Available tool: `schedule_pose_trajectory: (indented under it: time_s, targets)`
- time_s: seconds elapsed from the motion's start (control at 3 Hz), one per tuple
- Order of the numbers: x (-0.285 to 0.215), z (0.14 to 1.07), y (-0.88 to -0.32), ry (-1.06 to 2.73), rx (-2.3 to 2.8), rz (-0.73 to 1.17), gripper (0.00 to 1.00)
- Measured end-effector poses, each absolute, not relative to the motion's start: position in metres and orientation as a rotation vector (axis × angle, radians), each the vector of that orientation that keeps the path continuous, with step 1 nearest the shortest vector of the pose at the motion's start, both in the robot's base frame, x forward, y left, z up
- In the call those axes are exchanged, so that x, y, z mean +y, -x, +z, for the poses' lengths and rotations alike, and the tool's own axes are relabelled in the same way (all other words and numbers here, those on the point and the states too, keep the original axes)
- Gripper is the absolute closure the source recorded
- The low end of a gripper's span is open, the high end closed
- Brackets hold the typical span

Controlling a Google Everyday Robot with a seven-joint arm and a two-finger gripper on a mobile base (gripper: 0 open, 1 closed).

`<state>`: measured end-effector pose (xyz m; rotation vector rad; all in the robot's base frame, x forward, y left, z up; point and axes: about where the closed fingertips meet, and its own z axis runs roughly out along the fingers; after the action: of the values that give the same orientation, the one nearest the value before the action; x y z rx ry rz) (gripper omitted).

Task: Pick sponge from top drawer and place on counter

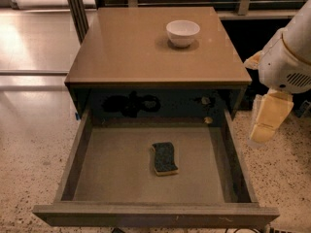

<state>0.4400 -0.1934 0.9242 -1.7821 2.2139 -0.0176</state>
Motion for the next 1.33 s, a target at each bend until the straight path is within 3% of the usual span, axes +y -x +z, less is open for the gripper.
schedule_pose_trajectory:
  time_s: [0.67,1.33]
  targets:
    - [-0.12,0.847,-0.419,1.884,2.14,0.151,0.0]
    - [-0.087,0.796,-0.402,1.945,2.145,0.105,0.0]
